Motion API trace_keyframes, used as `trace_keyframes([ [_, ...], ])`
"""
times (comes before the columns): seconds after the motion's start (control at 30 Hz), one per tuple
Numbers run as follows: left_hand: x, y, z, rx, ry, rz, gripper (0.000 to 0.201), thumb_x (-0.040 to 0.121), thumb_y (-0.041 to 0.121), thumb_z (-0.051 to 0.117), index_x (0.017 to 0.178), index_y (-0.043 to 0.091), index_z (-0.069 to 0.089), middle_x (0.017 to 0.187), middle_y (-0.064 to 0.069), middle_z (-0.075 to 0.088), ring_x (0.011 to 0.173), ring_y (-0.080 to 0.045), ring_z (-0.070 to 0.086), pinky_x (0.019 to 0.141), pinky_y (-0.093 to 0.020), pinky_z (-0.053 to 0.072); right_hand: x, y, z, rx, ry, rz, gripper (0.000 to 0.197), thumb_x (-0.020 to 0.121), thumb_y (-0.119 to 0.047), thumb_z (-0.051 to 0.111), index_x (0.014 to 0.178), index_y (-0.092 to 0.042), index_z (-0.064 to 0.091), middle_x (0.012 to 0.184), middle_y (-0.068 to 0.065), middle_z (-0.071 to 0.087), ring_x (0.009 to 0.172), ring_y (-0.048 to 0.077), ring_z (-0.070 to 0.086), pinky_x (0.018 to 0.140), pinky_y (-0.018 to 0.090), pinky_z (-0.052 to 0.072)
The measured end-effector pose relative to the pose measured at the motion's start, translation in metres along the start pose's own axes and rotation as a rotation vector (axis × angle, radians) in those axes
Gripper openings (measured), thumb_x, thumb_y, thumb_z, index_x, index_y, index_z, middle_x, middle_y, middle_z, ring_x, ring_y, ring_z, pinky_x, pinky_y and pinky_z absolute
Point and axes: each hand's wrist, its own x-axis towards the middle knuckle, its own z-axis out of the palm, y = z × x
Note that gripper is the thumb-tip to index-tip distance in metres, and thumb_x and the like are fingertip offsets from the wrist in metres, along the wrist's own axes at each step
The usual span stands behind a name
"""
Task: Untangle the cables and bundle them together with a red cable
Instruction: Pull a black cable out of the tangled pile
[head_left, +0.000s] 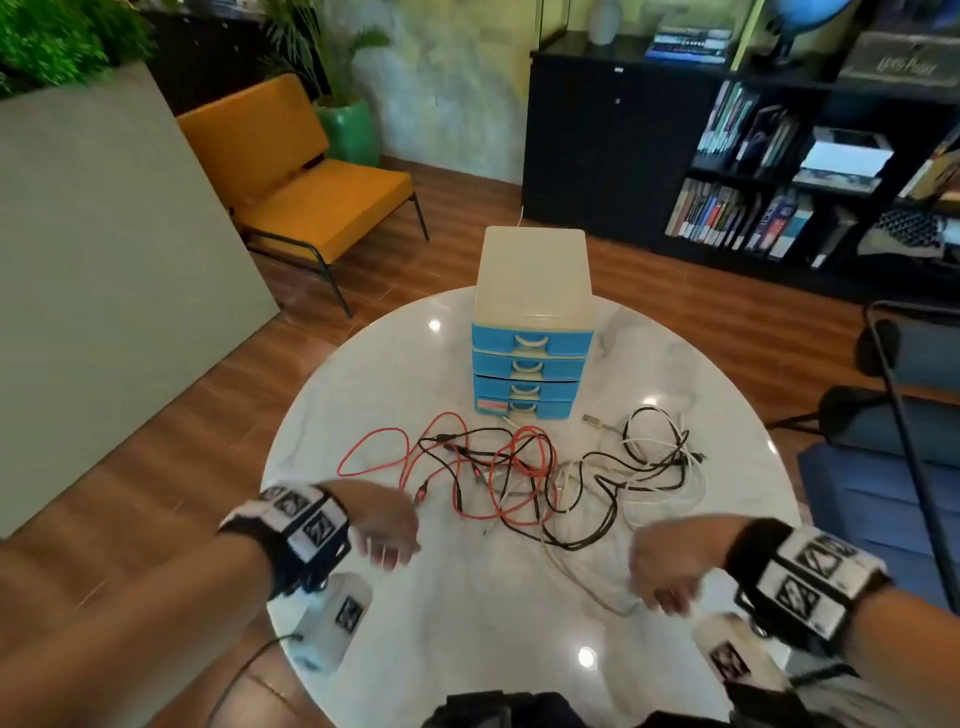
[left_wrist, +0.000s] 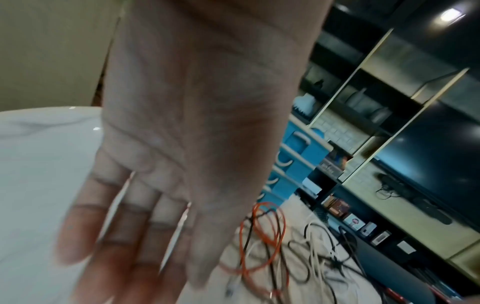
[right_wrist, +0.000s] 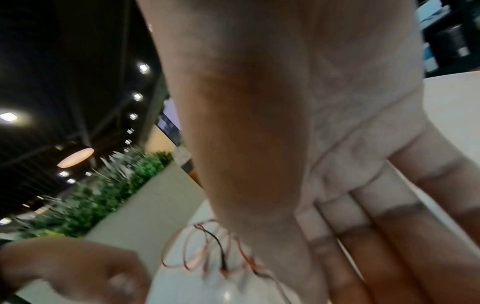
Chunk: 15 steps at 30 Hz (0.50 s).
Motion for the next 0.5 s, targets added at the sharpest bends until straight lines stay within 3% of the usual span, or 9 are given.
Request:
trace_keyframes([
  [0.1, 0.016, 0.013, -0.044, 0.066, 0.431, 0.138, 0.026, 0.094, 0.023, 0.047, 0.099, 0.006, 0.067, 0.088, -0.006, 0.068, 0.058, -0.01, 0.054, 0.054, -0.018, 0.044, 0.007, -0.023, -0.038, -0.043, 0.4, -0.131, 0.027, 0.098, -0.027, 0.044, 0.077, -0.019, 0.059, 0.074, -0.004, 0.061, 0.062, 0.01, 0.058, 0.061, 0.021, 0.047],
  [0.2, 0.034, 0.029, -0.073, 0.129, 0.681, 0.172, 0.024, 0.093, 0.023, 0.047, 0.106, 0.012, 0.065, 0.102, -0.005, 0.064, 0.085, -0.018, 0.058, 0.07, -0.023, 0.044, 0.014, -0.051, -0.066, -0.06, 0.692, -0.206, 0.026, 0.098, -0.026, 0.041, 0.082, -0.016, 0.059, 0.085, 0.002, 0.062, 0.077, 0.017, 0.057, 0.067, 0.026, 0.042],
  [0.3, 0.06, 0.039, -0.086, 0.183, 0.77, 0.136, 0.026, 0.093, 0.019, 0.046, 0.113, 0.013, 0.063, 0.117, -0.008, 0.062, 0.104, -0.026, 0.058, 0.085, -0.034, 0.048, 0.031, -0.066, -0.079, -0.021, 0.849, -0.231, 0.026, 0.099, -0.022, 0.041, 0.09, -0.01, 0.061, 0.091, 0.009, 0.063, 0.085, 0.024, 0.058, 0.07, 0.03, 0.044],
  [0.4, 0.082, 0.043, -0.088, 0.247, 0.784, 0.048, 0.033, 0.092, 0.011, 0.045, 0.123, 0.012, 0.057, 0.123, -0.012, 0.055, 0.111, -0.031, 0.056, 0.088, -0.04, 0.048, 0.045, -0.077, -0.084, -0.007, 0.92, -0.241, 0.023, 0.099, -0.023, 0.041, 0.088, -0.013, 0.059, 0.088, 0.006, 0.06, 0.083, 0.024, 0.059, 0.067, 0.03, 0.044],
  [0.5, 0.103, 0.042, -0.085, 0.298, 0.718, -0.064, 0.037, 0.091, 0.013, 0.047, 0.128, 0.015, 0.05, 0.123, -0.011, 0.043, 0.117, -0.031, 0.047, 0.09, -0.045, 0.045, 0.052, -0.081, -0.085, -0.002, 0.937, -0.248, 0.023, 0.098, -0.022, 0.041, 0.092, -0.013, 0.062, 0.092, 0.007, 0.063, 0.084, 0.026, 0.06, 0.072, 0.035, 0.051],
])
